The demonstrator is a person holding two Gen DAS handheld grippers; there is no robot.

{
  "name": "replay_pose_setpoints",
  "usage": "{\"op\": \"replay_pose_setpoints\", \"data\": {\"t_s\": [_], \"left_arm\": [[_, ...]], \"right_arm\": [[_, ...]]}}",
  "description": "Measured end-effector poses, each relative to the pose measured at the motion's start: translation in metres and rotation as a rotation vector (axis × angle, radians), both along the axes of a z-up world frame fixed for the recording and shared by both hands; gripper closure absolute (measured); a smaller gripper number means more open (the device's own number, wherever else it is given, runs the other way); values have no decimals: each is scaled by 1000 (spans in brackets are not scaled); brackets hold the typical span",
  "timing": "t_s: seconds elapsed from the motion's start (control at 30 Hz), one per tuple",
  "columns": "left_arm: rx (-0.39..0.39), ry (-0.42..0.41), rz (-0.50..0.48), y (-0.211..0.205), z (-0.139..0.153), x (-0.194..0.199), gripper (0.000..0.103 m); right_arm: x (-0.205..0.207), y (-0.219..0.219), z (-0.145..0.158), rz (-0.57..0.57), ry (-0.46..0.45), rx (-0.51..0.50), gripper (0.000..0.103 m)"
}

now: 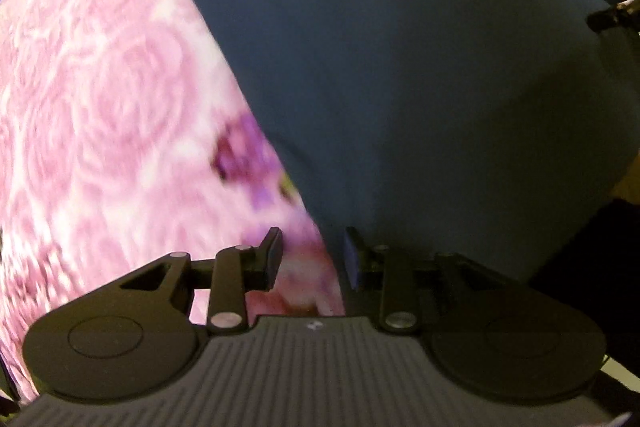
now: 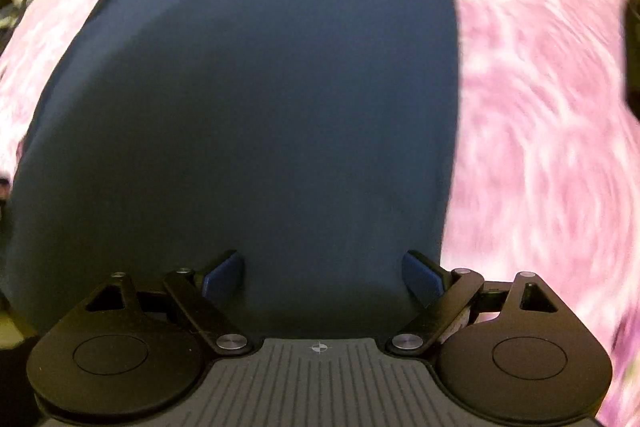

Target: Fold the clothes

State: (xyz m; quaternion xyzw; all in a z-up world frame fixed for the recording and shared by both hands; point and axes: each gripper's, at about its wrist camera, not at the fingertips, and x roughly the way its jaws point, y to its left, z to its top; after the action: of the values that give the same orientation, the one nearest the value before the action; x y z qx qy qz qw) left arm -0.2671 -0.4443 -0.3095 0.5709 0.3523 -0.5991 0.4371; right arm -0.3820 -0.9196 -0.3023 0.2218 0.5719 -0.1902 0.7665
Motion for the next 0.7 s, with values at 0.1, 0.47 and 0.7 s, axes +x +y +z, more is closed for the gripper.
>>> {"op": "replay_pose_setpoints", "data": {"t_s": [0.1, 0.47, 0.7], "left_arm": [[28, 23, -16, 22, -3, 9, 75], [-17, 159, -26, 45, 22, 38, 75], [34, 144, -9, 28, -3, 31, 75]], "right_arm": [[-12, 20, 2, -32, 35, -24, 13], [-21, 70, 26, -234, 91, 5, 13], [-8, 67, 12, -191, 117, 86, 13]]}}
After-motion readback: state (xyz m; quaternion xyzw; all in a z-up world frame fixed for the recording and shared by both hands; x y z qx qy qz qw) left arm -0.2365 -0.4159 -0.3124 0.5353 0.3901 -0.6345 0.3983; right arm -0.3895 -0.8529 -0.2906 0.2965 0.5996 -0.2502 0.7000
